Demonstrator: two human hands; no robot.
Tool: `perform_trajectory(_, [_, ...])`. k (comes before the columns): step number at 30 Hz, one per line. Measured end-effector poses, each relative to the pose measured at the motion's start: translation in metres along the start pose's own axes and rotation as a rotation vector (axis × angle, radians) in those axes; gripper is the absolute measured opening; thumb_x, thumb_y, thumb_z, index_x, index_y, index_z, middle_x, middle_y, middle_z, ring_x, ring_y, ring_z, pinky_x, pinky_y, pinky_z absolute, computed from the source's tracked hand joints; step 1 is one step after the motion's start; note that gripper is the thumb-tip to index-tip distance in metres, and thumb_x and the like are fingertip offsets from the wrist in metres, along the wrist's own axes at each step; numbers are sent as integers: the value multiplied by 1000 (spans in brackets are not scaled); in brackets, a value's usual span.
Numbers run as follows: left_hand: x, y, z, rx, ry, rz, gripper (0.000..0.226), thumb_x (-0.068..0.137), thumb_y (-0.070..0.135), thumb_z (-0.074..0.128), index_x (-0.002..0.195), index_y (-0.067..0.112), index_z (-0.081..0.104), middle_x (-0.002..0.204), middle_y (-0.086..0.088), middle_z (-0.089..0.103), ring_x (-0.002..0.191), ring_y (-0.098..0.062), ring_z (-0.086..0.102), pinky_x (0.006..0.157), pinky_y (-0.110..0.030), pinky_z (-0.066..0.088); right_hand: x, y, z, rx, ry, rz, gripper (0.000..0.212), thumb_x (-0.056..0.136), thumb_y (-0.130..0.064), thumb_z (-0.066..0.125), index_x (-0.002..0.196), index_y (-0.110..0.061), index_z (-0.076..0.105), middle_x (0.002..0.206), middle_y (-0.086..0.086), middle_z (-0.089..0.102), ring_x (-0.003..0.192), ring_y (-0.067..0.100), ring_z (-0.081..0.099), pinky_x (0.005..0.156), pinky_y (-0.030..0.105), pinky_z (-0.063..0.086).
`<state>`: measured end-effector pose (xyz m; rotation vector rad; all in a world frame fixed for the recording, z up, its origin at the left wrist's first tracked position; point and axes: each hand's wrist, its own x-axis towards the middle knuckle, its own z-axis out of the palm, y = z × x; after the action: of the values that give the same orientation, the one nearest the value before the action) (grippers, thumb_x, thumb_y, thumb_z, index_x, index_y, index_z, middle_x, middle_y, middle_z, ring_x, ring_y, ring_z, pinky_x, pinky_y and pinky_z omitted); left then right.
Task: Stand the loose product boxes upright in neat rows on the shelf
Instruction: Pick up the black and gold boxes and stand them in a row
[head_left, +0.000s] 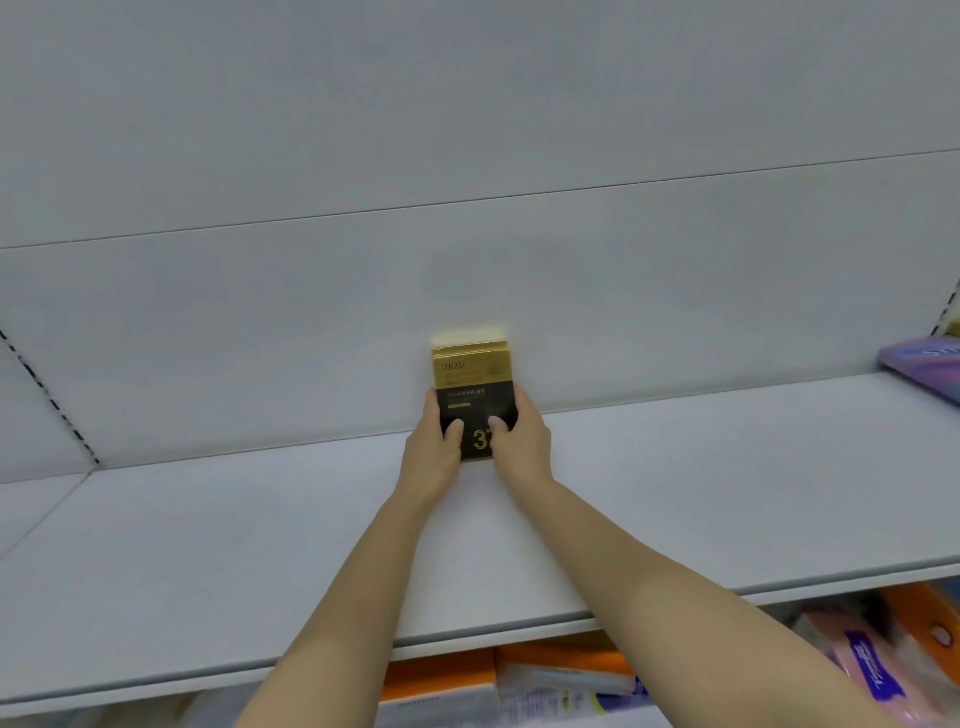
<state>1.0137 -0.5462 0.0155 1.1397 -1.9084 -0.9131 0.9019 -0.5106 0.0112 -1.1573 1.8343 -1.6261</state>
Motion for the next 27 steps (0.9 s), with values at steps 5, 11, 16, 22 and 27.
perform_trajectory(5, [6, 0, -6, 89, 3, 17, 48, 101, 6, 42, 144, 27, 37, 128, 4, 59, 107, -11, 55, 72, -12, 40, 7, 0, -3, -80, -73, 21, 39, 96, -6, 50, 133, -18, 49, 121, 3, 62, 104, 16, 57, 84, 27, 46])
perform_trajectory(11, [-2, 10, -17, 399, 166, -23, 59, 100, 31, 54, 150, 11, 30, 151, -9, 41, 136, -28, 41, 100, -37, 41, -2, 1, -50, -451, -72, -100, 54, 100, -28, 49, 149, -13, 32, 151, 4, 39, 137, 22, 37, 109, 33, 32])
perform_trajectory(16, [-20, 34, -19, 654, 269, 288, 53, 93, 26, 66, 141, 10, 49, 144, -9, 49, 131, -28, 44, 107, -42, 39, -29, -3, -106, -724, 15, -330, 51, 97, -32, 56, 142, -11, 46, 141, 6, 52, 129, 26, 47, 107, 35, 34])
perform_trajectory(22, [-44, 64, 12, 716, 120, 597, 43, 81, 16, 78, 121, 10, 66, 119, -7, 66, 107, -28, 62, 89, -41, 52, -69, 17, -161, -807, 215, -434, 45, 85, -33, 63, 120, -5, 64, 115, 7, 68, 104, 28, 64, 91, 38, 48])
perform_trajectory(27, [-61, 102, 63, 703, 30, 657, 41, 84, 23, 77, 123, 15, 66, 119, -4, 68, 104, -25, 65, 88, -39, 53, -88, 26, -223, -866, 317, -386, 44, 84, -33, 65, 119, -6, 67, 114, 7, 70, 102, 27, 66, 90, 38, 49])
